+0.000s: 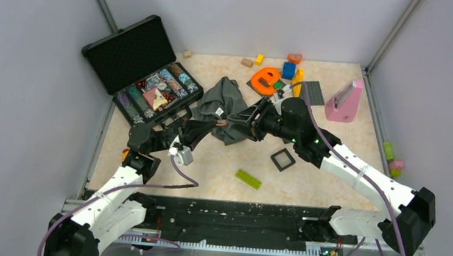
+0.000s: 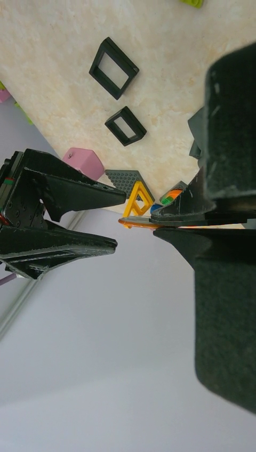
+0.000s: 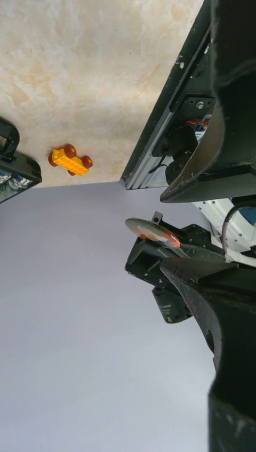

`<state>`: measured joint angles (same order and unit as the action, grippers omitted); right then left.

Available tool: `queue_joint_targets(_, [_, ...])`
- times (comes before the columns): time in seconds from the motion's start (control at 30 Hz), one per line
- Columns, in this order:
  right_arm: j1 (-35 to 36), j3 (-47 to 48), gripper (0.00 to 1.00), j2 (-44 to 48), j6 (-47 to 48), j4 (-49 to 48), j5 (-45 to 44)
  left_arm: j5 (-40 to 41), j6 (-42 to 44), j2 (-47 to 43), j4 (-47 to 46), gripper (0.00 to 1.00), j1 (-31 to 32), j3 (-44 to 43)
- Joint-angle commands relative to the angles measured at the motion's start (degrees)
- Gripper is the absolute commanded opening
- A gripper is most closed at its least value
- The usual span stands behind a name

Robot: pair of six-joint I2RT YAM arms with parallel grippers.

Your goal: Remove the brooch from the garment

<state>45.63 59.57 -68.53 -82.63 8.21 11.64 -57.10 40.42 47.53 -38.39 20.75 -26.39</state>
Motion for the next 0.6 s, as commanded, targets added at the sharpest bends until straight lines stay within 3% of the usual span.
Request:
queue_joint_targets(0.0, [1.8,2.5,0.42,-0.5,-2.1,-3.5,0.3,-1.7,2.4,0.0,0.2,0.0,0.9,-2.7])
queue_joint_targets(0.2, [2.7,2.9,0.38,-1.7,-2.6,-4.2,0.3,-1.2,3.3,-0.2,1.0,0.0,1.1,-3.0])
queue_joint_targets(0.4, [2.7,2.1,0.26,-2.0,-3.4,-5.7,-0.2,-1.5,4.0,-0.3,1.8,0.0,1.2,-3.0])
queue_joint_targets(0.5, [2.7,1.9,0.14,-2.0,-3.4,-6.0,-0.6,-1.8,4.1,-0.4,2.0,0.0,1.4,-3.0])
queue_joint_targets(0.57, [2.8,1.7,0.03,-2.0,-3.4,-6.7,-1.0,-2.1,4.0,-0.6,2.2,0.11,1.5,-2.8])
